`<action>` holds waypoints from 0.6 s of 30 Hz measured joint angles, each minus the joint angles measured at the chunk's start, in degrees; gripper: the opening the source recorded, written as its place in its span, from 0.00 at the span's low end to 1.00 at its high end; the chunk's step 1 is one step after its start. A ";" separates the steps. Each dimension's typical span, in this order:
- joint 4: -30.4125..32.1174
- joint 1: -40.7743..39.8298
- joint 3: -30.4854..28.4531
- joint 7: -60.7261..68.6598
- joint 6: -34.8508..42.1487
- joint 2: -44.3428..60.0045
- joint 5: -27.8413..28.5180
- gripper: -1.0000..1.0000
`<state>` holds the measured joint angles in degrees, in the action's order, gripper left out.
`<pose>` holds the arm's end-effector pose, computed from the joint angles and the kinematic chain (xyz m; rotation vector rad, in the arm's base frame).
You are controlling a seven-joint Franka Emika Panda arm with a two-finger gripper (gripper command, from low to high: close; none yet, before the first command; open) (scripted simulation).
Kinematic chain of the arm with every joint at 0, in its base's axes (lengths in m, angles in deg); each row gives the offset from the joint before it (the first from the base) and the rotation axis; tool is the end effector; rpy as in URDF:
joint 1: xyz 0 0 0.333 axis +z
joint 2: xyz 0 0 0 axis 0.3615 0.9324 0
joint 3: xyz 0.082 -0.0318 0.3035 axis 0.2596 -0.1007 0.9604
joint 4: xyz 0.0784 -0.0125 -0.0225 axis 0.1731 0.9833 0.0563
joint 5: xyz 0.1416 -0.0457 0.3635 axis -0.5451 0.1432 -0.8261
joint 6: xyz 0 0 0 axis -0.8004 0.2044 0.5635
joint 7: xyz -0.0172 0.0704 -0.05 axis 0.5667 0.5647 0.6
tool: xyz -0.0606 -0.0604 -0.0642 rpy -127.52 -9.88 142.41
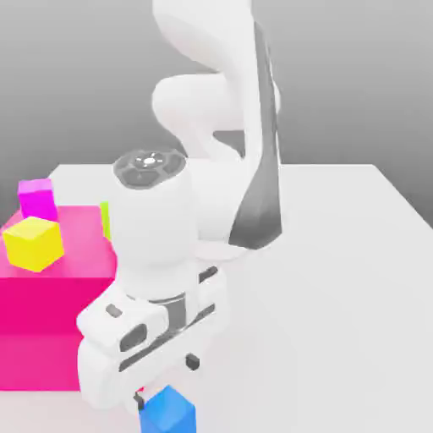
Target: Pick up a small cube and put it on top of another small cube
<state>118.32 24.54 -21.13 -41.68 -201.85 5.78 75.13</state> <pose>0.4953 -0.0647 0.1633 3.1407 0.0462 0.0042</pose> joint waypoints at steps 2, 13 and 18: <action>-0.72 -1.18 1.43 1.04 -2.89 3.70 -1.23 0.00; 0.69 0.33 -0.66 -1.00 2.61 -3.13 1.58 0.00; -0.27 2.54 -4.08 -10.53 13.09 -11.37 8.73 0.00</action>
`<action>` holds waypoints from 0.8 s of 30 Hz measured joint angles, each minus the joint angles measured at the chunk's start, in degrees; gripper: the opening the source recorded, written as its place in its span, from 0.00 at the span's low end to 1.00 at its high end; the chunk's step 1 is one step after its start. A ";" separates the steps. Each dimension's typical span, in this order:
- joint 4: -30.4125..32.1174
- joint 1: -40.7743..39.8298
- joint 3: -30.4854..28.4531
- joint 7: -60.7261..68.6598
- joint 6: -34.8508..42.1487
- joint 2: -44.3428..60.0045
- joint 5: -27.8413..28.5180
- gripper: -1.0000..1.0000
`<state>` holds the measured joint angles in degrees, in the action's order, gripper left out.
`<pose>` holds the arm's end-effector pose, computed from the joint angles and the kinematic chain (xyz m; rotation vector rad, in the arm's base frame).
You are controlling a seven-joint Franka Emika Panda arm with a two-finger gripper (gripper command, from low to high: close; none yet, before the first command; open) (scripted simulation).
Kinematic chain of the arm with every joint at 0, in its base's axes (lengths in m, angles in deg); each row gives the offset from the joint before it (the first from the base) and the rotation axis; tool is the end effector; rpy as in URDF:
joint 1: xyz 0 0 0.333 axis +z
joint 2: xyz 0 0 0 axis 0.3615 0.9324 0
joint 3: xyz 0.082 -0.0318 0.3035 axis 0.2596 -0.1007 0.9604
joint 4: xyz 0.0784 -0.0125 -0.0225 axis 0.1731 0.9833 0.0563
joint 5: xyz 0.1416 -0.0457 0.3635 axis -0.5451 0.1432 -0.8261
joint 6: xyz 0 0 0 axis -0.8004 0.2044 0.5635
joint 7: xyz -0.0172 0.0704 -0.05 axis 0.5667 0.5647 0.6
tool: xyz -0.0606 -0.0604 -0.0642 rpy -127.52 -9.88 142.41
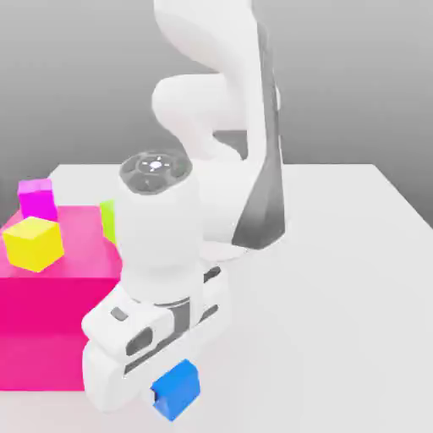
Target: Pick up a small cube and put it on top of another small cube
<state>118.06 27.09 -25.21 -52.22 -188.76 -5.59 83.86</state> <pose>0.4979 -0.0689 0.2445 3.1080 -0.0729 -0.0478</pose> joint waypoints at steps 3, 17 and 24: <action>-0.45 -0.96 -1.98 -7.02 6.86 -5.86 4.73 0.00; 3.97 -17.12 -8.37 -27.42 28.34 -33.70 15.14 0.00; 9.25 -26.38 -12.32 -31.69 31.35 -44.18 16.22 0.00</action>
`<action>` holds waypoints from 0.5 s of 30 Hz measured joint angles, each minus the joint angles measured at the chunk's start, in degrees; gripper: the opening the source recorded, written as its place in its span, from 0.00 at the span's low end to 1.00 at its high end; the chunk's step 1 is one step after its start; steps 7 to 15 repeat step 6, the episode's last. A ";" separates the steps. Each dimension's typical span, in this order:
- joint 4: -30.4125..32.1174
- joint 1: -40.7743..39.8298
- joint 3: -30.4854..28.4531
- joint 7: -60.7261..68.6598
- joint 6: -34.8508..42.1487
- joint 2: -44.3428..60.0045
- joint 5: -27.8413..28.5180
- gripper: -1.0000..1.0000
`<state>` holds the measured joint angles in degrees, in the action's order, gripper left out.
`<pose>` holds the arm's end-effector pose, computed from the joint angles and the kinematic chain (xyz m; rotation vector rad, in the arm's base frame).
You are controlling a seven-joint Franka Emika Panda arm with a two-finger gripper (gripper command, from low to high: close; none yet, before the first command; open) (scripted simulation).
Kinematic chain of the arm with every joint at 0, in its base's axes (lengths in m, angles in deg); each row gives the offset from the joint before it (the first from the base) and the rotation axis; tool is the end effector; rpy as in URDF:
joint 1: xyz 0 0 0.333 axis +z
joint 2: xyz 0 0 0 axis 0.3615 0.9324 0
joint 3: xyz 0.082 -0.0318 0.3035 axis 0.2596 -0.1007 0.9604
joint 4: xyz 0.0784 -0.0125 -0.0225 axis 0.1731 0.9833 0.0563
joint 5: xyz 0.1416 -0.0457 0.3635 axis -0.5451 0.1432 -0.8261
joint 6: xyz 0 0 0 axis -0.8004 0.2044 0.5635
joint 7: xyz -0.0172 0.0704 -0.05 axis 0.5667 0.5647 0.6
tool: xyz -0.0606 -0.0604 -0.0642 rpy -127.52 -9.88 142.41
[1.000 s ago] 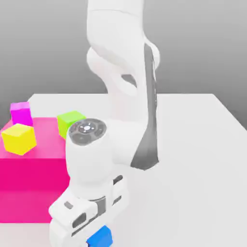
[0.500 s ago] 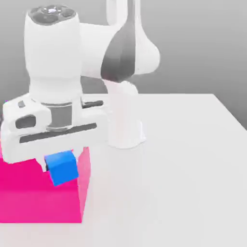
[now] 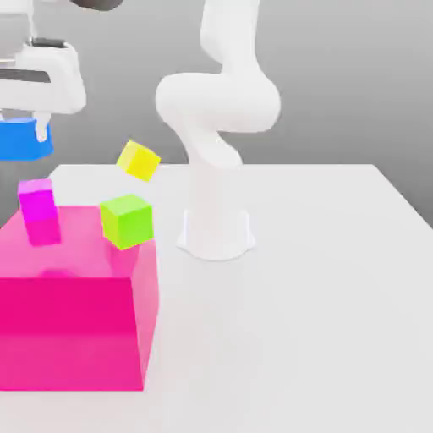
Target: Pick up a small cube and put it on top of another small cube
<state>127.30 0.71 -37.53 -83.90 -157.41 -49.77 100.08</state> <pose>0.2489 -0.2895 0.4468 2.6862 -1.6252 -0.0059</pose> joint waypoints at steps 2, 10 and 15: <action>2.92 -0.45 -1.20 0.06 -4.25 1.20 0.38 0.00; 5.34 -0.73 -2.02 0.19 -8.02 2.54 0.69 1.00; 5.34 -0.73 -2.02 0.19 -8.02 2.54 0.69 1.00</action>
